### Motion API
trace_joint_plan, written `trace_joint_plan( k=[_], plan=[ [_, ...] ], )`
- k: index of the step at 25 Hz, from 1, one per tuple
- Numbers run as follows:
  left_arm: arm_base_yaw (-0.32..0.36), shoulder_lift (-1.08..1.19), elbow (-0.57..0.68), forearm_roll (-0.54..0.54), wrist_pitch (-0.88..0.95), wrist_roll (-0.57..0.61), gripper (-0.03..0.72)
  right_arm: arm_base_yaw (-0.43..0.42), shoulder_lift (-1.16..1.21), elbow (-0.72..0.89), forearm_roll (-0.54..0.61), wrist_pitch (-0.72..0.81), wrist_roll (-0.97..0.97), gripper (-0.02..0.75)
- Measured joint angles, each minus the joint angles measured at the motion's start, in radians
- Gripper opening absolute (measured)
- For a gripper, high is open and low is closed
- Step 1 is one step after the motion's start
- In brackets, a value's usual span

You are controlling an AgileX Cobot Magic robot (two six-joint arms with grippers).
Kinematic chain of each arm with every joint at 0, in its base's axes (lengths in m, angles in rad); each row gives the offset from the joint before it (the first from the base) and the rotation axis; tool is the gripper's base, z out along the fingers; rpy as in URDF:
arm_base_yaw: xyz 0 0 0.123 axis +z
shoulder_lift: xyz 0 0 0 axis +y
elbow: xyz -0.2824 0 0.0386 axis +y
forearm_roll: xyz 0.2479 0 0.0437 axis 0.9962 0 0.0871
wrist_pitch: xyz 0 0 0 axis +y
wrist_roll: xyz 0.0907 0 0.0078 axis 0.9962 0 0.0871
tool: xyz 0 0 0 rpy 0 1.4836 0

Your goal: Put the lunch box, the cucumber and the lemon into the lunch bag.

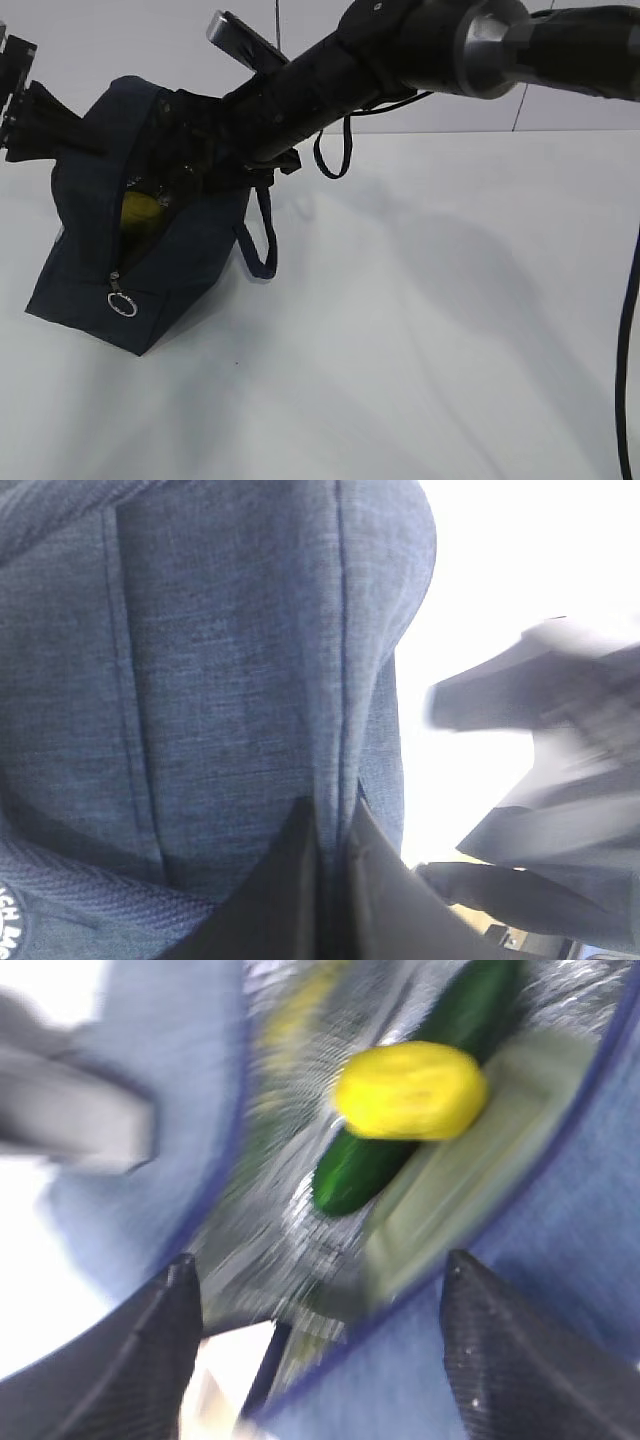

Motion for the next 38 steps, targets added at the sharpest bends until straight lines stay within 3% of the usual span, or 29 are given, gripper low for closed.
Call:
trace_joint_plan(
  k=[10, 16, 19, 24, 38],
  plan=[
    [0.0, 0.0, 0.0, 0.024, 0.0, 0.0, -0.001, -0.091, -0.008, -0.182, -0.033, 0.29, 0.021, 0.564],
    [0.0, 0.0, 0.0, 0.034, 0.002, 0.0, -0.001, -0.096, -0.013, -0.2, -0.31, 0.371, 0.222, 0.56],
    [0.0, 0.0, 0.0, 0.036, 0.002, 0.0, -0.001, -0.098, -0.013, -0.2, -0.354, 0.371, 0.272, 0.52],
    [0.0, 0.0, 0.0, 0.037, 0.002, 0.0, -0.001, -0.092, -0.011, -0.2, -0.356, 0.323, 0.333, 0.481],
    [0.0, 0.0, 0.0, 0.04, 0.002, 0.0, -0.001, -0.076, 0.087, -0.2, -0.242, 0.215, 0.361, 0.473]
  ],
)
